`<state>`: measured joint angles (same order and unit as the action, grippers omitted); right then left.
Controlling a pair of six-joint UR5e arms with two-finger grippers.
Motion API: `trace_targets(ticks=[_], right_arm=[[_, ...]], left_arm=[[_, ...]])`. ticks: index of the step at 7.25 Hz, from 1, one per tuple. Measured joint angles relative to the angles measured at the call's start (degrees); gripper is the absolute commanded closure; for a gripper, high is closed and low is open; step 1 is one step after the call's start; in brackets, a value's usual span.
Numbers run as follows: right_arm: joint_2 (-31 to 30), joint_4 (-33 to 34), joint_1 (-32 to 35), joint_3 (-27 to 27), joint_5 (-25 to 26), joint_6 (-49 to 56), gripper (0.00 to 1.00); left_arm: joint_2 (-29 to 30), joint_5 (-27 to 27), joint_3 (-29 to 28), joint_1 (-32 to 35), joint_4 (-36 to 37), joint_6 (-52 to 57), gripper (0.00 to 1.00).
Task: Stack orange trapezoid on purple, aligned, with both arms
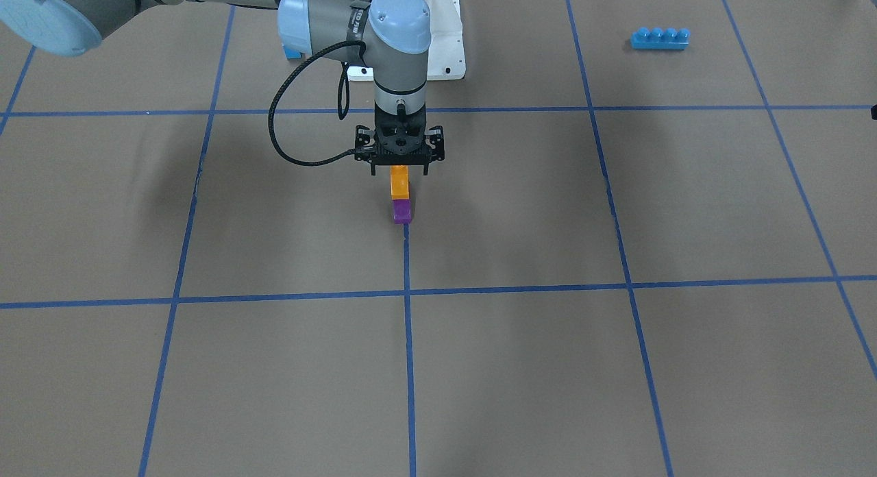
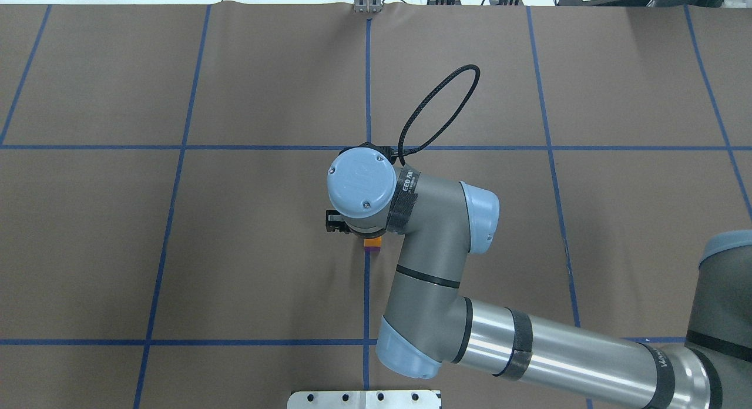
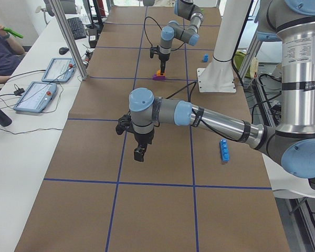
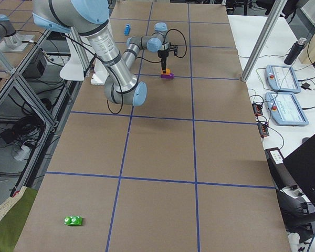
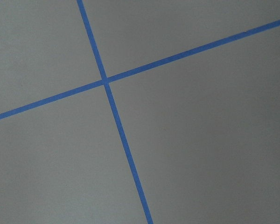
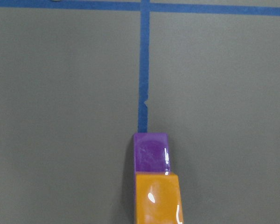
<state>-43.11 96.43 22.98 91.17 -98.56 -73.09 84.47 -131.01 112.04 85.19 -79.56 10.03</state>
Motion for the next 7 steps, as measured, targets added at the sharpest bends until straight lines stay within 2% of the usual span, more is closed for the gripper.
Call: trace_targets(ticks=[4, 7], right_arm=[[0.0, 0.0, 0.0, 0.0, 0.0, 0.0, 0.0], [0.0, 0.0, 0.0, 0.0, 0.0, 0.0, 0.0]], left_arm=[[-0.29, -0.06, -2.9, -0.6, -1.12, -0.28, 0.0], [-1.29, -0.09, -10.4, -0.56, -12.51, -0.76, 0.0]])
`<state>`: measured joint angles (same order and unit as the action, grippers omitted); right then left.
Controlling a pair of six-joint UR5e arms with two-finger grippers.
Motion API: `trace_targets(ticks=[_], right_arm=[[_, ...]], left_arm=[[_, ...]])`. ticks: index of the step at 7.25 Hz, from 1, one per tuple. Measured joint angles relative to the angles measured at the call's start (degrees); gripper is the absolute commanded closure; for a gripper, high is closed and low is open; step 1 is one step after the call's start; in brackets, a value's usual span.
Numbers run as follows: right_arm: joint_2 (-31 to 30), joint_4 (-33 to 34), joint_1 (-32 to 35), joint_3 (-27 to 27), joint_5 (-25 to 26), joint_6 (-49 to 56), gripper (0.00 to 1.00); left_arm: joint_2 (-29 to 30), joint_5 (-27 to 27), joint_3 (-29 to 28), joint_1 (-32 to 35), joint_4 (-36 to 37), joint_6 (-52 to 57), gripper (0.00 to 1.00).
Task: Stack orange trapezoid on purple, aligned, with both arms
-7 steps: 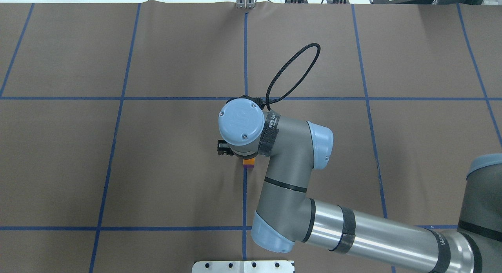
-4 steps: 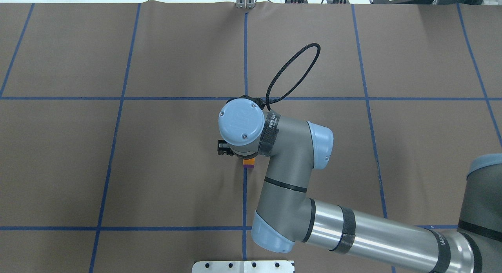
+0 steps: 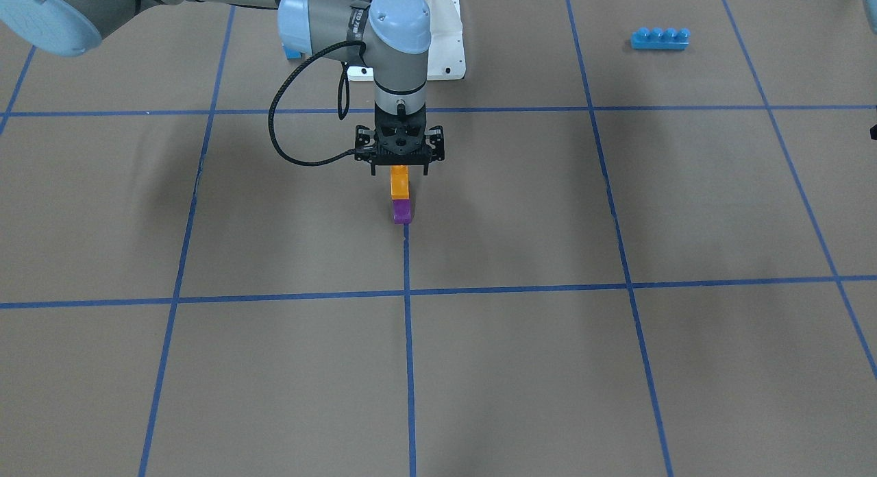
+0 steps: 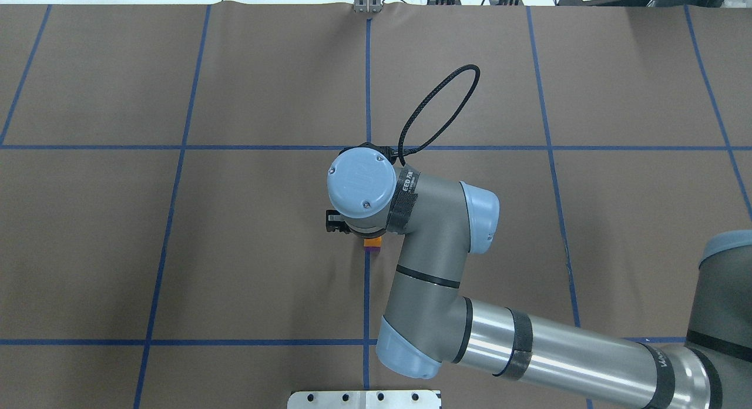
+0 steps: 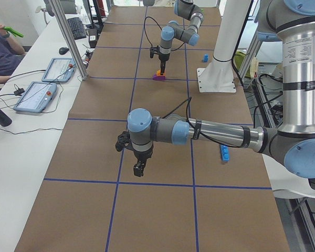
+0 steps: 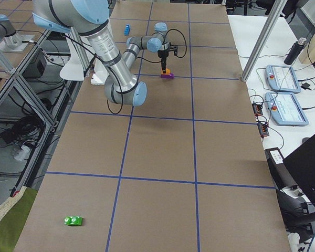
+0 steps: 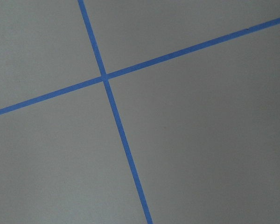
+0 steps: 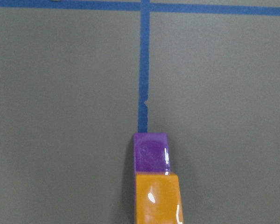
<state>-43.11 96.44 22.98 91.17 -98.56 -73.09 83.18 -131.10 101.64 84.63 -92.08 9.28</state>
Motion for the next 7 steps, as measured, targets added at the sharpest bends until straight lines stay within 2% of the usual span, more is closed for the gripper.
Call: trace_targets(ticks=[3, 7], right_arm=[[0.0, 0.0, 0.0, 0.0, 0.0, 0.0, 0.0], [0.0, 0.0, 0.0, 0.0, 0.0, 0.0, 0.0]], left_arm=[[-0.2, -0.59, -1.68, 0.1, -3.28, -1.02, 0.0], [-1.88, -6.51, -2.15, 1.37, -3.53, -1.1, 0.0]])
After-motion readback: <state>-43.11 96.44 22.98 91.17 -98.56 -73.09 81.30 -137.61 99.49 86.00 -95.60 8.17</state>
